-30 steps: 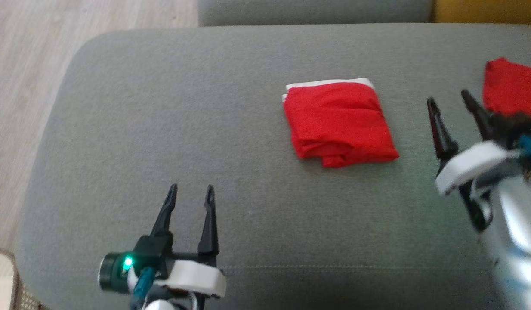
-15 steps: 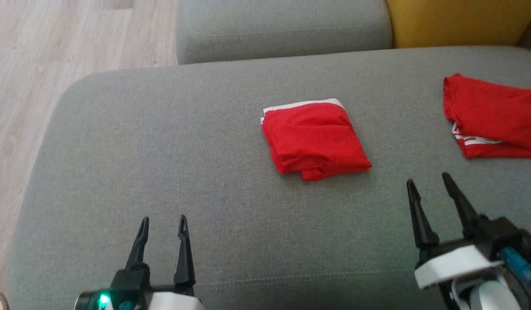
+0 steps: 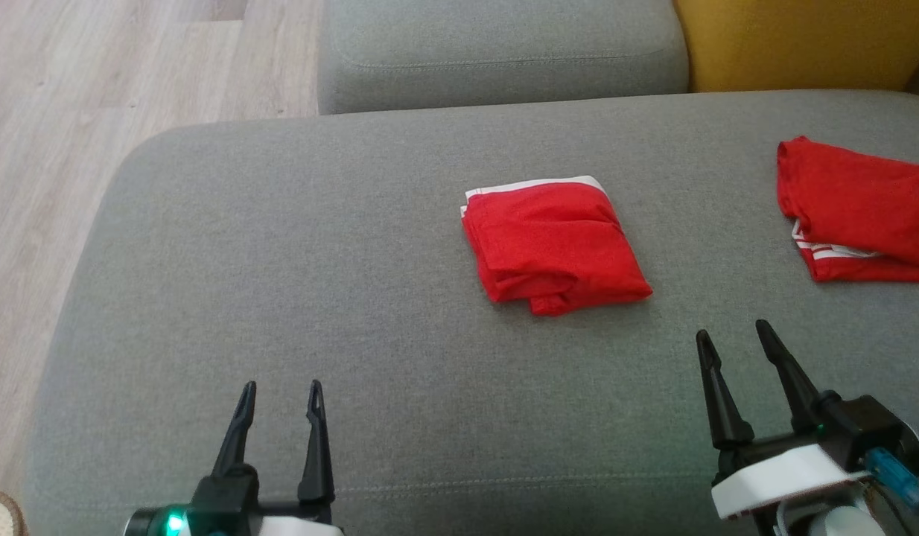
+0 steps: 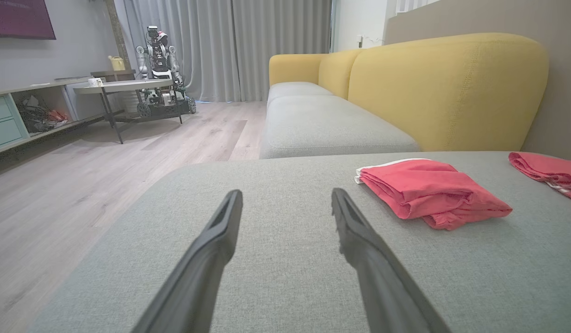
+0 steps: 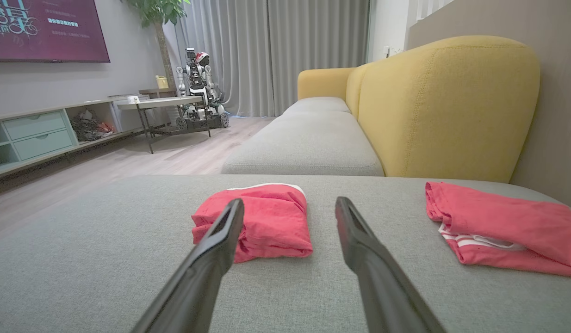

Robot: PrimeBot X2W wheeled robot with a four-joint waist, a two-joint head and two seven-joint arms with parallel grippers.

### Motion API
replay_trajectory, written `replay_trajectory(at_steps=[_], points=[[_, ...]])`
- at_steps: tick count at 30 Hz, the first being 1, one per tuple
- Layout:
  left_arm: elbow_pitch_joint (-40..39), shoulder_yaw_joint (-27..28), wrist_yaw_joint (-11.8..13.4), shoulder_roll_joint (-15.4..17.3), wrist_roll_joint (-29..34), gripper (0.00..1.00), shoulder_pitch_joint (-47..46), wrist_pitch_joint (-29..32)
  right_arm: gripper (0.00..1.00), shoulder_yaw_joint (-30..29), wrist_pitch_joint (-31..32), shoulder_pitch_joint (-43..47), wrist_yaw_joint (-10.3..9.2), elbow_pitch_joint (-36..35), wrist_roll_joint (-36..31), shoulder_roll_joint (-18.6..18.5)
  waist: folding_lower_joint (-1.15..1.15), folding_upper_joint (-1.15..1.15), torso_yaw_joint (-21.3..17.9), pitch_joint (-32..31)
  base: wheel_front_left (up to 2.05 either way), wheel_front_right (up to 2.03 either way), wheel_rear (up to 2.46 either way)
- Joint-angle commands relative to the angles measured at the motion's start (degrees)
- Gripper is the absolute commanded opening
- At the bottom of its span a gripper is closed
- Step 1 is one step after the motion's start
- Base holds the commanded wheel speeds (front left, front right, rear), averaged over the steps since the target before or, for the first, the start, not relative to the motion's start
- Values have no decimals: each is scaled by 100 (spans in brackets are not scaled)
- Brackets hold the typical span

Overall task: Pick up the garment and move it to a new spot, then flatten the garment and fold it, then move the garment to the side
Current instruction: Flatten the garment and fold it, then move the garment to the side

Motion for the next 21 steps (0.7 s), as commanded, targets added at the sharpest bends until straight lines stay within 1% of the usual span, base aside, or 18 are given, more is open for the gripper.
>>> replay_trajectory(at_steps=[1, 5, 9, 13, 17, 18, 21], points=[[-205, 244, -37, -34, 59, 100, -141, -70, 100, 136, -53, -84, -2, -220, 39, -23, 0, 0, 16, 4, 0, 0, 0], [-175, 262, -74, -39, 91, 100, -128, -70, 100, 94, -53, -57, -2, -203, 69, -23, 0, 0, 56, -1, 0, 0, 0], [-138, 212, -119, -59, 112, 100, -139, -70, 100, 114, -53, -142, -2, 120, 258, -23, 0, 0, 163, 50, 0, 0, 0], [-94, 120, -136, -81, 126, 100, -164, -70, 100, 92, -53, -632, -2, 901, 757, -23, 0, 0, 301, 166, 0, 0, 0], [-65, 18, -168, -100, 133, 100, -234, -70, 100, 249, -5, -1516, -2, 1936, 1150, -27, 0, 0, 441, 355, 0, 0, 0], [-72, -13, -178, -104, 141, 100, -281, -70, 100, 257, 79, -1786, -2, 2169, 1280, -71, 0, 0, 484, 444, 0, 0, 0], [-75, -107, -196, -119, 142, 100, -448, -70, 100, 365, 427, -2576, -2, 2788, 1631, -358, 0, 0, 611, 672, 0, 0, 0]])
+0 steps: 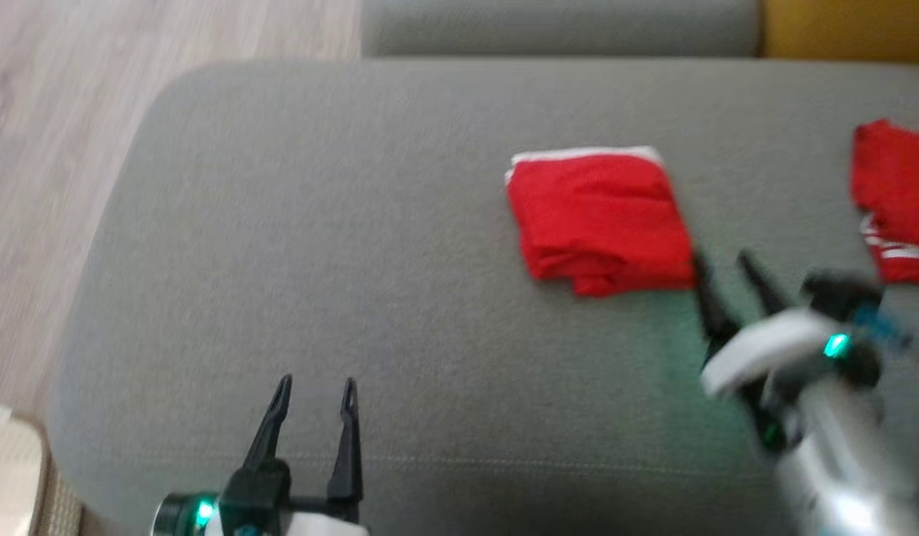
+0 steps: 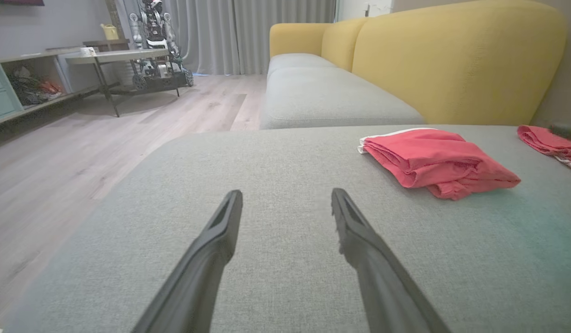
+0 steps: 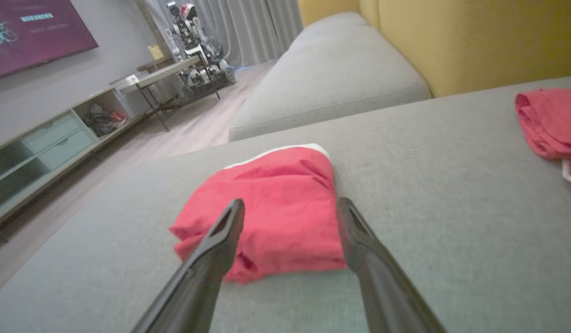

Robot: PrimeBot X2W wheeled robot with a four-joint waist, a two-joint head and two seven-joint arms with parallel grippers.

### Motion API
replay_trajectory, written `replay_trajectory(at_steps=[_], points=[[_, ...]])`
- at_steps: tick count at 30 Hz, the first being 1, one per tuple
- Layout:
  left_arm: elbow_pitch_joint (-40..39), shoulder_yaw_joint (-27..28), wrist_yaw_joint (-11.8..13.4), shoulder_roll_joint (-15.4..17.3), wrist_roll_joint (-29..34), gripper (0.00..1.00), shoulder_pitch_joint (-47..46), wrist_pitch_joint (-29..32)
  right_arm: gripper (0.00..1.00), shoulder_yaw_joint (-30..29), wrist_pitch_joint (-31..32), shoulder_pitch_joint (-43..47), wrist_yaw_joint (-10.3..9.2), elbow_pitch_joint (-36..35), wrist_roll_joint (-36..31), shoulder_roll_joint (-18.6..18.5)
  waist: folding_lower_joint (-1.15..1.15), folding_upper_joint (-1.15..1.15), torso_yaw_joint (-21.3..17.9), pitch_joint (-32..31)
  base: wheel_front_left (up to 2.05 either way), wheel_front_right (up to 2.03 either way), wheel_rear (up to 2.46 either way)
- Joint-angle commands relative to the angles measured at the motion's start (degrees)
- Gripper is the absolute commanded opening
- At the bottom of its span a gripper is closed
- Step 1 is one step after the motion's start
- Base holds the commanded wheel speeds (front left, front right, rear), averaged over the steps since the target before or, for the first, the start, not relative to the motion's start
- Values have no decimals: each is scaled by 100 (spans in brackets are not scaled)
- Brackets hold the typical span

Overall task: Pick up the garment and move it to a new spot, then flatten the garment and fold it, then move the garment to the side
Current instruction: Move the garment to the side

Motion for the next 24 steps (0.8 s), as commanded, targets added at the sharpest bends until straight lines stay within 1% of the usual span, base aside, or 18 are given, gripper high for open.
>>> replay_trajectory(at_steps=[1, 7, 11, 13, 16, 20, 24], points=[[-196, 124, -17, -52, 0, 100, -387, -70, 100, 181, 163, -520, -2, 86, 207, -239, 0, 0, 171, 261, 0, 0, 0], [-230, -107, -17, -73, -52, 100, -721, -70, 100, 389, 866, -1638, -2, 1110, 875, -841, 0, 0, 427, 683, 0, 0, 0], [-200, -231, 21, -79, -104, 100, -886, -70, 100, 617, 1245, -2063, -2, 1583, 1173, -1154, 0, 0, 566, 906, 0, 0, 0], [-184, -275, 44, -81, -132, 100, -963, -70, 100, 745, 1319, -2231, -2, 1755, 1242, -1285, 0, 0, 619, 1001, 0, 0, 0], [-170, -357, 82, -82, -181, 100, -1065, -70, 100, 898, 1374, -2426, -2, 1934, 1437, -1366, 0, 0, 685, 1105, 0, 0, 0], [-145, -412, 103, -83, -207, 100, -1150, -70, 100, 1070, 1371, -2587, -2, 2119, 1523, -1447, 0, 0, 732, 1185, 0, 0, 0], [-103, -465, 120, -83, -220, 100, -1237, -70, 98, 1156, 1455, -2740, -2, 2581, 1613, -1478, 0, 0, 784, 1227, 0, 0, 0]])
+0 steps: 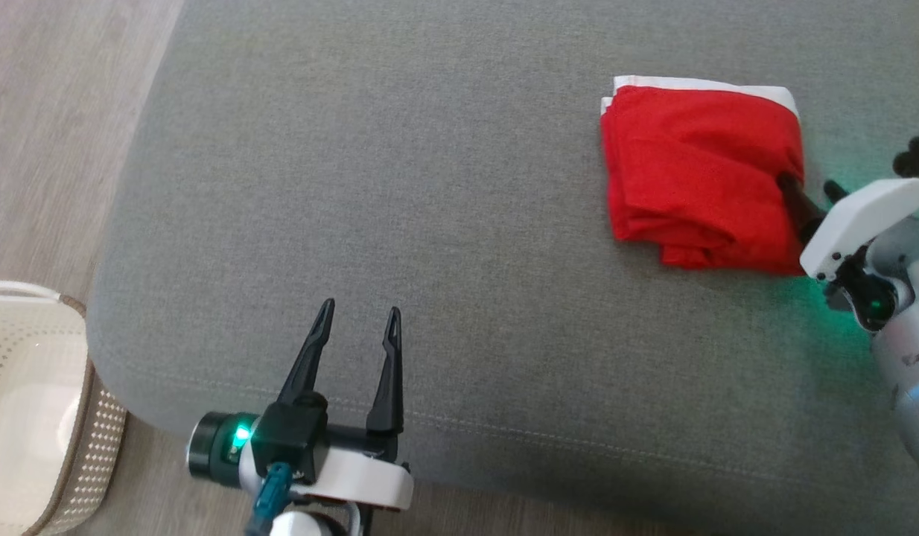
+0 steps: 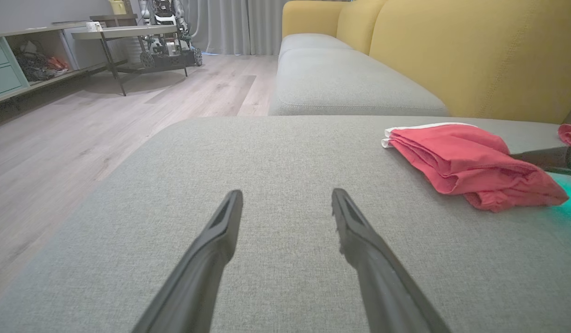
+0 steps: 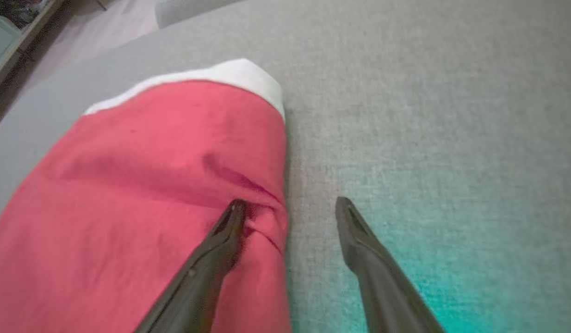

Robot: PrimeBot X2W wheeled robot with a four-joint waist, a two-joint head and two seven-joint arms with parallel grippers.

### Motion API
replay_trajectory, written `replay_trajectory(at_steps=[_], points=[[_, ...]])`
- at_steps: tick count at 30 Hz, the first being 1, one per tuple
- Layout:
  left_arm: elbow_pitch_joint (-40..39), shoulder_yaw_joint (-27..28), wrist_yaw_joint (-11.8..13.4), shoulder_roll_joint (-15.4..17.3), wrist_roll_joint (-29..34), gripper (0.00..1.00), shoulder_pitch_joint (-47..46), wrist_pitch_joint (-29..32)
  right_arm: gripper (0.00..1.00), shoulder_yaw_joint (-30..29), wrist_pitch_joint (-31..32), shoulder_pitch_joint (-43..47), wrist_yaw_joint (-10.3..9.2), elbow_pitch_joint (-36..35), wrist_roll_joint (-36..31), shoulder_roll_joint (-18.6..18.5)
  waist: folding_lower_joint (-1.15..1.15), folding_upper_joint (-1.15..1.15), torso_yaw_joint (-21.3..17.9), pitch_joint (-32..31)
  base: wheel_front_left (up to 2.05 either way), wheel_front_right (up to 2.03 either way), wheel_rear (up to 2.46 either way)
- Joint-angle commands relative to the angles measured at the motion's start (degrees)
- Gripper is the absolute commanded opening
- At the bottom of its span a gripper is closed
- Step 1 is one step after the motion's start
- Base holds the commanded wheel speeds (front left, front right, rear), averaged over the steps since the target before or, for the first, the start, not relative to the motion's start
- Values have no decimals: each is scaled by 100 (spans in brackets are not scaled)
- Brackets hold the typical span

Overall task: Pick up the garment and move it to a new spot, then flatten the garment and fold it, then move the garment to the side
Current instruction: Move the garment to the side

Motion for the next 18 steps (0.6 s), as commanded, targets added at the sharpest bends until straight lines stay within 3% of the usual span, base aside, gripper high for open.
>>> replay_trajectory(at_steps=[1, 3, 4, 5, 6, 7, 18], points=[[-164, 116, 36, -38, -17, 100, -184, -70, 98, 99, 40, -101, -2, -84, 49, -68, 0, 0, 13, 3, 0, 0, 0], [-156, 105, 61, -38, -30, 100, -202, -70, 89, 156, 172, -120, -2, 88, 119, -31, 0, 0, 22, -1, 0, 0, 0], [-152, 102, 75, -38, -36, 100, -205, -70, 73, 198, 243, -115, -2, 114, 176, 3, 0, 0, 20, -8, 0, 0, 0], [-150, 102, 88, -38, -42, 100, -204, -70, 49, 257, 282, -101, -2, 91, 228, 26, 0, 0, 12, -17, 0, 0, 0], [-150, 101, 98, -38, -49, 100, -201, -70, 14, 316, 266, -84, -2, 35, 276, 29, 0, 0, -3, -28, 0, 0, 0], [-161, 105, 100, -38, -62, 100, -198, -70, 0, 374, 214, -64, -2, -24, 310, 8, 0, 0, -26, -42, 0, 0, 0], [-411, 123, 125, -39, -35, 100, -251, -70, 0, 801, -439, -394, -2, -40, 230, -581, 0, 0, -610, -155, 0, 0, 0]])
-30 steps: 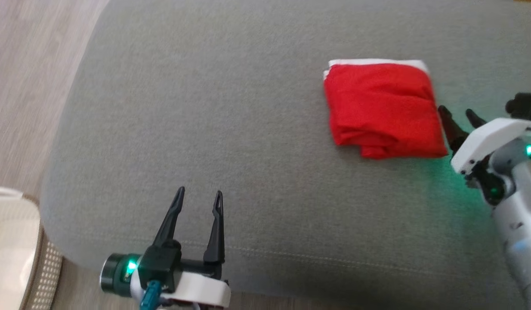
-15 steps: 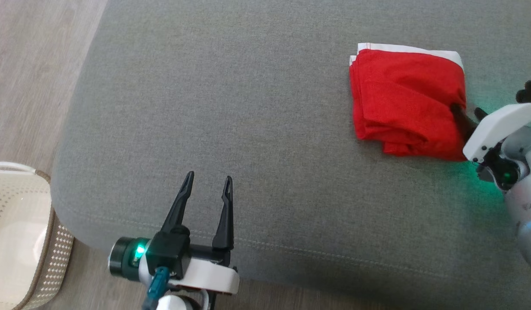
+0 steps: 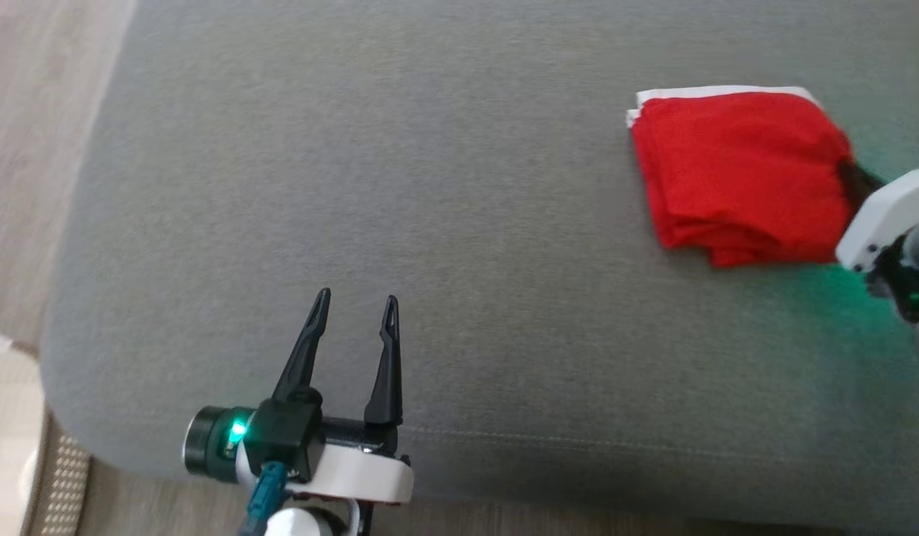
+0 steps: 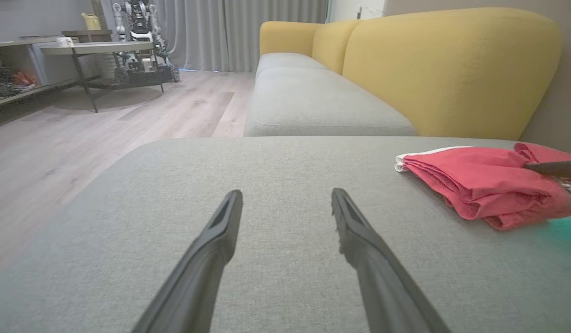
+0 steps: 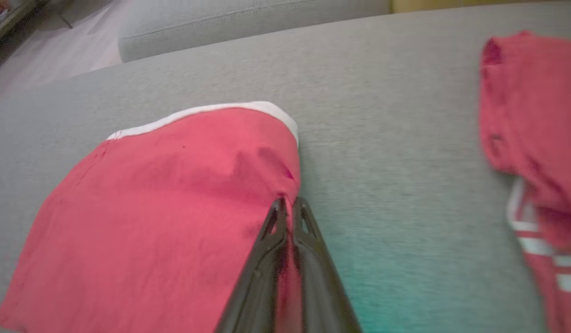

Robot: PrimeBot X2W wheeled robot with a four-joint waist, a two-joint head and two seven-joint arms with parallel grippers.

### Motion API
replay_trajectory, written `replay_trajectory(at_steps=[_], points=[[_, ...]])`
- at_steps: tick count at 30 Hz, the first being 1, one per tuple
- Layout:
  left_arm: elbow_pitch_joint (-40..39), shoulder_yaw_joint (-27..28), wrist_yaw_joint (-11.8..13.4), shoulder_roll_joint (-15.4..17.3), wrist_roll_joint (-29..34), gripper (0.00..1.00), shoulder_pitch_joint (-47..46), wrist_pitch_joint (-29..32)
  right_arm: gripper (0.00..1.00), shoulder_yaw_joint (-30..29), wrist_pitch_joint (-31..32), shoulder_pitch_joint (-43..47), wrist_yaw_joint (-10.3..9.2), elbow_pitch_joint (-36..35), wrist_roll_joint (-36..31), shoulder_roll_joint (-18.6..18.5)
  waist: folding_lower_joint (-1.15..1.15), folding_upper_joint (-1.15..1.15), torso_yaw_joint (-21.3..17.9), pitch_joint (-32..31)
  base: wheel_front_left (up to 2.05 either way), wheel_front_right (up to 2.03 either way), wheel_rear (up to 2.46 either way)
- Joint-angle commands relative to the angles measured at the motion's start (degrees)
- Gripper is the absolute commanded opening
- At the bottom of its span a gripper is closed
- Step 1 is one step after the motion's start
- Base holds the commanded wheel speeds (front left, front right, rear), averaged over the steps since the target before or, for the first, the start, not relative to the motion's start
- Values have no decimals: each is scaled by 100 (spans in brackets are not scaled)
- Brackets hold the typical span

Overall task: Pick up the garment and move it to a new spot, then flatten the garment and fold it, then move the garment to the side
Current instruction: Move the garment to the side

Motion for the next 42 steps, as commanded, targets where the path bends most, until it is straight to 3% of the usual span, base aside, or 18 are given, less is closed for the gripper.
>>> replay_trajectory(at_steps=[1, 13, 21, 28, 29, 30, 31, 32, 38, 40, 42], points=[[-226, 155, 23, -39, 34, 100, -212, -70, 0, 95, -125, -304, -2, -78, -75, -186, 0, 0, -211, -15, 0, 0, 0], [-310, 173, -47, -39, 138, 100, -421, -70, 0, 45, -1090, -1371, -2, 699, -871, -987, 0, 0, -865, 417, 0, 0, 0], [-302, 160, -69, -39, 180, 100, -624, -70, 0, -77, -1426, -1915, -2, 1061, -1609, -1251, 0, 0, -968, 715, 0, 0, 0], [-260, 180, -112, -39, 166, 100, -778, -70, 0, -624, -1556, -2264, -2, 1155, -2806, -1605, 0, 0, -1000, 892, 0, 0, 0], [-254, 180, -115, -39, 161, 100, -797, -70, 7, -741, -1560, -2275, -2, 1158, -2993, -1608, 0, 0, -1000, 902, 0, 0, 0], [-246, 177, -118, -39, 154, 100, -813, -70, 33, -864, -1562, -2283, -2, 1160, -3182, -1605, 0, 0, -999, 908, 0, 0, 0], [-237, 171, -122, -39, 144, 100, -826, -70, 93, -1006, -1564, -2291, -2, 1161, -3370, -1617, 0, 0, -993, 912, 0, 0, 0], [-229, 164, -125, -39, 133, 100, -837, -70, 100, -1165, -1565, -2310, -2, 1158, -3577, -1653, 0, 0, -985, 912, 0, 0, 0], [-136, 170, -150, -39, 64, 100, -804, -70, 100, -2469, -1526, -1954, -2, 580, -5362, -1581, 0, 0, -922, 687, 0, 0, 0], [-124, 189, -146, -39, 73, 100, -750, -70, 100, -2955, -1471, -1677, -2, 70, -5974, -1337, 0, 0, -918, 548, 0, 0, 0], [-108, 220, -140, -39, 77, 100, -668, -70, 100, -3447, -1440, -1327, -2, -462, -6469, -848, 0, 0, -928, 371, 0, 0, 0]])
